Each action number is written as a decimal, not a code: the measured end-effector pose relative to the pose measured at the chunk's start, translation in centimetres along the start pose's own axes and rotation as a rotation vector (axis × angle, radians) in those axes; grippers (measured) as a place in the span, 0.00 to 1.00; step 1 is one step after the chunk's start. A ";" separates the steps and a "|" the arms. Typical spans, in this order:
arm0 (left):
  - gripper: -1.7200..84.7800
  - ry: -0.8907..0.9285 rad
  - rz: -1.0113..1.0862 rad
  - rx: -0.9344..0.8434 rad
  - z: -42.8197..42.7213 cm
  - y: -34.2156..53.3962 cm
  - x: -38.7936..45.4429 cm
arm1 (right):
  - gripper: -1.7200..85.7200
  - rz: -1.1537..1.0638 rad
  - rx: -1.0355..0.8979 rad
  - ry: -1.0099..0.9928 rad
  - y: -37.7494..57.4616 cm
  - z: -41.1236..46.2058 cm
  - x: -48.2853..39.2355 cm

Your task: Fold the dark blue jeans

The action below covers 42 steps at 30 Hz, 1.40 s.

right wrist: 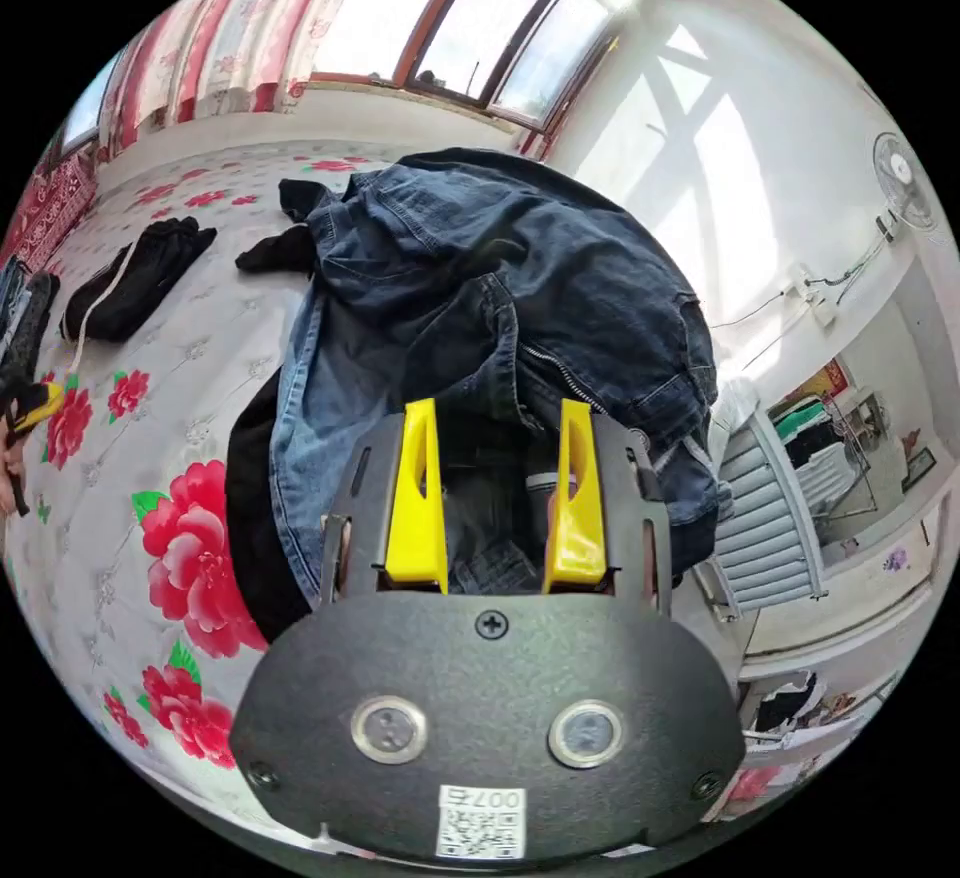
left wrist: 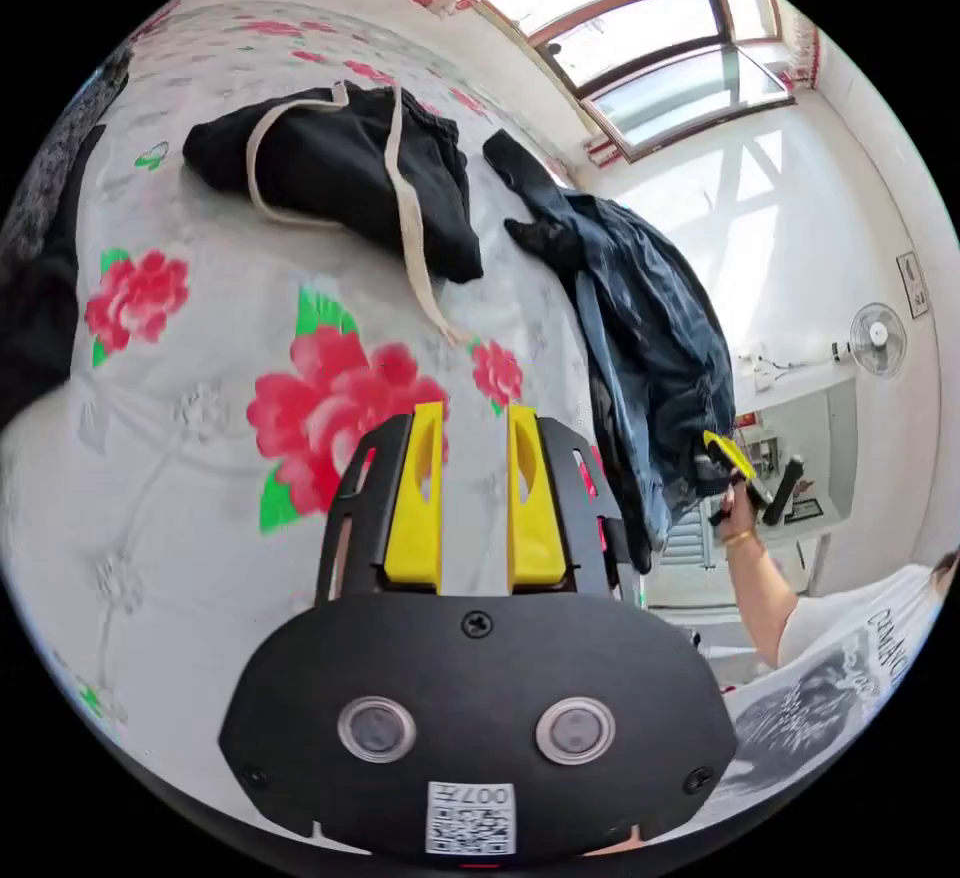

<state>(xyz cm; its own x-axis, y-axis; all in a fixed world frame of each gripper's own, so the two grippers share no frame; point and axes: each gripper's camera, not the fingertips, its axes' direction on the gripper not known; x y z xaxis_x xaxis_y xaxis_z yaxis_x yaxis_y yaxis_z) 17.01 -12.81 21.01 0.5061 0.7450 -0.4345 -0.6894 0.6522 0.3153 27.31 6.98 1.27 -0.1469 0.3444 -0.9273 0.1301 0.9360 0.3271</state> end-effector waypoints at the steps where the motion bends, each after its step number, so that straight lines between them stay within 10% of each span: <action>1: 0.12 -0.009 0.002 -0.019 0.0 1.9 0.1 | 0.13 0.001 -0.003 -0.009 -0.1 0.1 0.3; 7: 0.12 -0.032 -0.182 -0.079 -4.5 18.0 0.0 | 0.05 0.012 -0.246 -0.109 0.1 4.5 -2.4; 16: 0.13 -0.075 -0.032 -0.038 -11.7 23.8 4.5 | 0.02 -0.136 0.003 -0.831 6.8 -17.1 -13.2; 25: 0.11 -0.028 -0.070 0.149 -19.3 27.5 4.5 | 0.04 -0.871 0.033 -1.524 21.6 -43.4 -33.7; 29: 0.08 -0.294 -0.287 0.293 -29.2 29.8 -0.4 | 0.07 -1.137 0.103 -1.430 27.6 -48.2 -37.7; 34: 0.10 -0.521 -0.380 0.501 -39.7 34.0 -1.0 | 0.09 -0.845 -0.024 -1.198 28.7 -41.1 -36.1; 42: 0.12 -0.535 0.030 0.173 -29.6 29.3 10.1 | 0.10 -0.473 -0.346 -1.006 32.7 -29.8 -32.1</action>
<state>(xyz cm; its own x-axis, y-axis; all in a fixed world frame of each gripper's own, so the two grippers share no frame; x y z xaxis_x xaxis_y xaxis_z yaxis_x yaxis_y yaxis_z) -13.45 9.68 0.89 0.7107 0.7017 0.0507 -0.6353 0.6092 0.4745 7.03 28.71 47.17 0.7554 -0.1122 -0.6456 -0.0272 0.9790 -0.2020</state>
